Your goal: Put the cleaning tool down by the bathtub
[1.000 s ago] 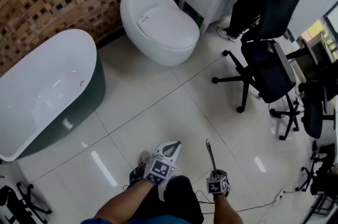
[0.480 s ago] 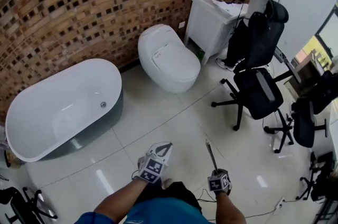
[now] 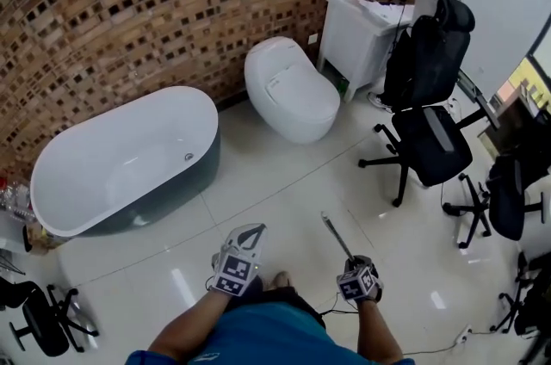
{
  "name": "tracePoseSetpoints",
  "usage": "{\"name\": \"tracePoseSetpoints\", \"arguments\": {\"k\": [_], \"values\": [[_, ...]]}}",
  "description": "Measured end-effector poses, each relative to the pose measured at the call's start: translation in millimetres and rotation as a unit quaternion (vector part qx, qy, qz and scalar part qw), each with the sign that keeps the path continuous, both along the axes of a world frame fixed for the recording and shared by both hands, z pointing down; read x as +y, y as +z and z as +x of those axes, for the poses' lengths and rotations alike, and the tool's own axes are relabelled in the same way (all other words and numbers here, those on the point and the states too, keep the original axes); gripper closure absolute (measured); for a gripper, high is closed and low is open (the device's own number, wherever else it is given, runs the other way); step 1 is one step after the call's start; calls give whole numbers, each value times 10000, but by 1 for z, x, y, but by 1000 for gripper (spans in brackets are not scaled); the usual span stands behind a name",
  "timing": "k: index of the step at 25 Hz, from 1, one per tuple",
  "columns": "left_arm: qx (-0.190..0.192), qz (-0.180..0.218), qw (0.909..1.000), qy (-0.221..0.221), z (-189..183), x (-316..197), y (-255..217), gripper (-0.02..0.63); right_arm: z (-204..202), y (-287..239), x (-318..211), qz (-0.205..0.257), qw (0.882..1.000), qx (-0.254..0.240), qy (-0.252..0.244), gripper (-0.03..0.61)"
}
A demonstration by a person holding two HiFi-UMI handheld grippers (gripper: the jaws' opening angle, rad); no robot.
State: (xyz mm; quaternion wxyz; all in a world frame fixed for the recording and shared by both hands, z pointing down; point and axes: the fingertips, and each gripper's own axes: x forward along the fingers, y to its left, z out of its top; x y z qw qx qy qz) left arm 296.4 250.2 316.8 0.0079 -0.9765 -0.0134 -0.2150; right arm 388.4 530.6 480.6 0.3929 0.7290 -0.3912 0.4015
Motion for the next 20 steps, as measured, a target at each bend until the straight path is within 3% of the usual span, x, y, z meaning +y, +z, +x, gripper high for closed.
{"name": "tracePoseSetpoints", "arguments": {"k": [4,8,12,16,20], "values": [[29,-7,9989,-473,-31,-24,0,612,-20,-25,-36,124,9989,165,-410,503],[302,-74,9981,-533,-60,-47,-10,612,-39,-42,-71,86,9956,517,-776,503],[541,-7,9949,-847,-104,-105,-32,612,-73,-78,-135,212,9919,558,-1117,503],[624,-4,9858,-1561,-171,-179,-33,612,-112,-87,-219,222,9778,788,-1928,503],[654,-26,9721,-2252,-253,-232,-28,612,-166,-93,-303,249,9554,926,-2795,503]]}}
